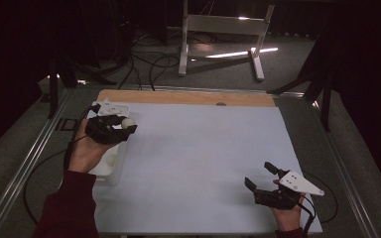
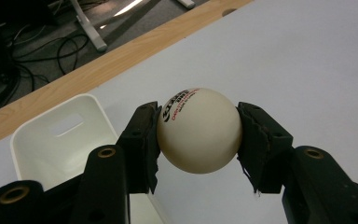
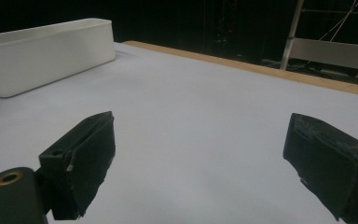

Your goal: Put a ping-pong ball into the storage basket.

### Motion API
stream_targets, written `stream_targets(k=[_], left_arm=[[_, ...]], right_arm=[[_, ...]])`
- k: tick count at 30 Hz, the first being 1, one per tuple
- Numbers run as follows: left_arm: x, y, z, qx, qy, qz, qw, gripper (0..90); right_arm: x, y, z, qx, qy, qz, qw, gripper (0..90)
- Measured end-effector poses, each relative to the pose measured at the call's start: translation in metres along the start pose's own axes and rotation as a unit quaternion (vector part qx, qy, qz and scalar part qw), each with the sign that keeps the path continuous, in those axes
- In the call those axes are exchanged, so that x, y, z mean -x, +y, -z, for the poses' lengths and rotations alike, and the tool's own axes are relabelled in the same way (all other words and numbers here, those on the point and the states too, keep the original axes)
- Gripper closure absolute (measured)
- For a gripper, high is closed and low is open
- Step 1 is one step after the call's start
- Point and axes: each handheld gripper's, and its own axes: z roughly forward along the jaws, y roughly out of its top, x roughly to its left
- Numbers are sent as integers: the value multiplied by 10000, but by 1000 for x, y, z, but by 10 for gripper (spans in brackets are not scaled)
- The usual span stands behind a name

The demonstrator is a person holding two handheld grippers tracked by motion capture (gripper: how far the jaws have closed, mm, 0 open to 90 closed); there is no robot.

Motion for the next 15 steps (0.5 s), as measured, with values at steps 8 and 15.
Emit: stream_targets(k=[8, 15], left_arm=[[-2, -1, 1, 14, 32, 18, 10000, 518], [-4, -1, 2, 9, 62, 28, 10000, 518]], right_arm=[[0, 0, 0, -7, 0, -3, 10000, 88], [0, 0, 0, -6, 3, -2, 10000, 88]])
